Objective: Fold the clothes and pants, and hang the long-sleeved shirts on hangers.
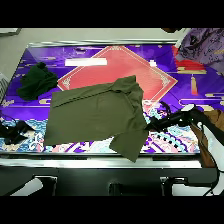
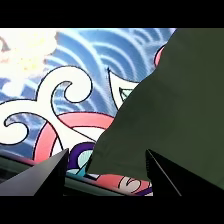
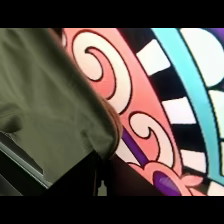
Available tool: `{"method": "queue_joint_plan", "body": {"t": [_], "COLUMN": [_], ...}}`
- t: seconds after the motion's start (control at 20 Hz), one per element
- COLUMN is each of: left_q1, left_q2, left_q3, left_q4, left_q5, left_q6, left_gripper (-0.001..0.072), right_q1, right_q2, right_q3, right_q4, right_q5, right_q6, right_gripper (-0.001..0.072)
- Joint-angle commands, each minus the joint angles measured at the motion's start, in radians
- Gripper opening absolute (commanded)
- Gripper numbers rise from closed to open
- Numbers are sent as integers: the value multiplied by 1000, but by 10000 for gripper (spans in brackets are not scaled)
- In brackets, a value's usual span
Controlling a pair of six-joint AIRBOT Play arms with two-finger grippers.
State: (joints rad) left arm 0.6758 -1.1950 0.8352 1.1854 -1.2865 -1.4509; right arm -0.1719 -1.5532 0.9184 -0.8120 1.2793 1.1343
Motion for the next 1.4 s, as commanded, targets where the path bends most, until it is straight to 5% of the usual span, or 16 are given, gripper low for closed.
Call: {"method": "queue_joint_plan", "body": {"t": [0.0, 0.55, 0.6, 0.65, 0.7, 1.0, 1.35], "left_q1": [26, -48, -64, -76, -87, -198, -317], "left_q2": [-7, -104, -112, -114, -113, -43, 112], "left_q3": [-126, -174, -174, -172, -168, 75, 832], "left_q4": [-33, -103, -112, -116, -135, -229, -120], "left_q5": [21, 77, 83, 84, 90, 92, 111], "left_q6": [51, 64, 64, 64, 68, 63, -63], "left_gripper": [547, 527, 407, 129, 20, 18, 18], "right_q1": [2, 2, 2, 2, 2, 4, 4], "right_q2": [48, 118, 129, 141, 154, 236, 280], "right_q3": [0, 0, 0, 0, 0, 237, 1041], "right_q4": [7, 9, 9, 9, 12, 50, -47], "right_q5": [0, 0, 0, 0, 0, -51, 0], "right_q6": [-1, 12, 14, 15, 19, 30, 137], "right_gripper": [27, 27, 27, 26, 26, 25, 25]}}
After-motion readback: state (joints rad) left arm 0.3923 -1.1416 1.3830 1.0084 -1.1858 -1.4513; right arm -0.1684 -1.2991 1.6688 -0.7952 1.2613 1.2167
